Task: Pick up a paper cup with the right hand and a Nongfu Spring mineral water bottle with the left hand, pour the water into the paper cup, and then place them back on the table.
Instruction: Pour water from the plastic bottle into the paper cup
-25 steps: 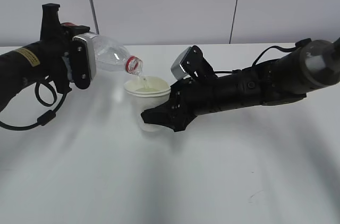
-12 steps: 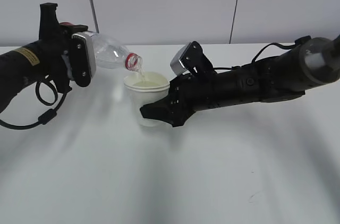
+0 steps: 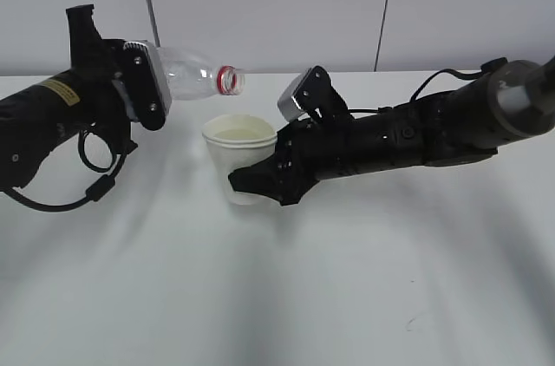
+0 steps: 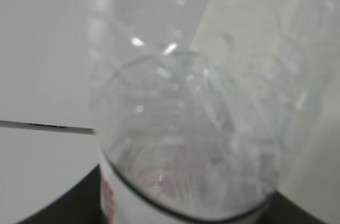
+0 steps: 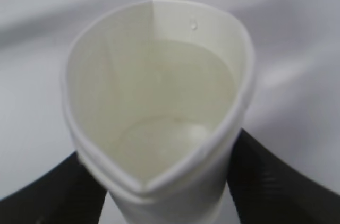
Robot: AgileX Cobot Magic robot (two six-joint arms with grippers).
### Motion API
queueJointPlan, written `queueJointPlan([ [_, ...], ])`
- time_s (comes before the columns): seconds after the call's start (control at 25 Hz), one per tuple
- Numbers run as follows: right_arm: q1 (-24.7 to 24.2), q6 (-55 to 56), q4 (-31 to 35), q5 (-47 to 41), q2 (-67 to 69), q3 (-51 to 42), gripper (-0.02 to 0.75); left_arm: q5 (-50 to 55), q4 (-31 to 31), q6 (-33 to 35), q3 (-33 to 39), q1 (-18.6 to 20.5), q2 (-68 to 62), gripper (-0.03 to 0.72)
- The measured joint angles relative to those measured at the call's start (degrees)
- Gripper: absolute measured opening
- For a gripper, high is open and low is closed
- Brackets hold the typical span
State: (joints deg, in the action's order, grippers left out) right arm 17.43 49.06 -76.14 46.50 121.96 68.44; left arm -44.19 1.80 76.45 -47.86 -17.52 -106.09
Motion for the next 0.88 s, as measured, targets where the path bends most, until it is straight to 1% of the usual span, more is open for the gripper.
queueJointPlan([
  [0.08,0.0,-0.1,1.06,-0.26,0.0,0.09,0.496,0.0,-0.45,-0.86,0.0,-0.39,0.0,0.32],
  [0.2,0.0,-0.75,2.04,-1.74,0.0,0.23,0.496,0.0,-1.09,-4.78,0.0,-0.58,0.0,0.32],
  [0.48,0.0,-1.21,3.85,-2.58,0.0,0.69,0.496,0.0,-5.7,-17.54,0.0,-0.64,0.0,0.32],
  [0.64,0.0,-1.33,4.77,-2.58,0.0,0.69,0.496,1.17,-8.07,-27.11,0.0,-0.64,0.0,0.32],
  [0.76,0.0,-1.93,4.8,-2.61,0.0,0.69,0.496,2.9,-8.62,-34.5,0.0,-0.64,0.0,0.32],
  [0.88,0.0,-2.23,5.67,-2.61,0.0,0.69,0.496,4.32,-8.69,-44.43,0.0,-0.64,0.0,0.32],
])
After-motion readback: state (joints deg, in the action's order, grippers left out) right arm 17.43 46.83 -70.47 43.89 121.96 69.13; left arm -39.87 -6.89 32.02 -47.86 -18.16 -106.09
